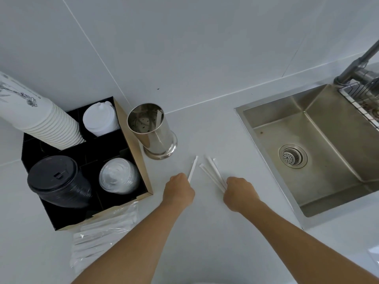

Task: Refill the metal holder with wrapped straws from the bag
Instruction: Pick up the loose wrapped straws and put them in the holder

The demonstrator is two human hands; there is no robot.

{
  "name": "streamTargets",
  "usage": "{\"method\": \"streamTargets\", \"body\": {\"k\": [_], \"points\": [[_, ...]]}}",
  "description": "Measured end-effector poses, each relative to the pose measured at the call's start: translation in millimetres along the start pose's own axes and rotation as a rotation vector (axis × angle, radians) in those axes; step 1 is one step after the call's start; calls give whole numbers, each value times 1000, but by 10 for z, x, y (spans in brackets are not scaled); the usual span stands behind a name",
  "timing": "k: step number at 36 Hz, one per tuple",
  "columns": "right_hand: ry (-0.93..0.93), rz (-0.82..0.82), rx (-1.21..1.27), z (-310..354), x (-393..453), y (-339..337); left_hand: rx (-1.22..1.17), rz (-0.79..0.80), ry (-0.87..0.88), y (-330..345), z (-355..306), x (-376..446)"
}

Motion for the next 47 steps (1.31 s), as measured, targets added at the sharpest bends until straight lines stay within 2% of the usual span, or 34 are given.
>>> {"method": "streamTargets", "body": {"k": [9, 17, 27, 33, 40, 47], "points": [[-32, 55, 51, -32, 46, -80, -215, 29, 52, -57, 184, -71], [-154, -8, 333, 77, -60, -199, -535, 22, -7, -171, 438, -225], [-230, -128, 634, 188, -257, -525, -899, -54, 38, -483, 532, -507], [-279, -194, 729, 321, -380, -761, -993, -83, 51, -683, 622, -653], [-352, -259, 895, 547, -487, -1166, -1088, -187, 81, -1062, 782, -778], [-457, -203, 996, 984, -488, -1553, -1102, -301, 123, -1618, 906, -814]]}}
Point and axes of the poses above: each hand's wrist, its own x-axis towards the middle knuckle, its own y-axis out of the palm, z = x × y, the point moved 8 cm from there along x, towards the middle knuckle, and after that the axes turned 6 degrees about -y, right-handed, at the moved point
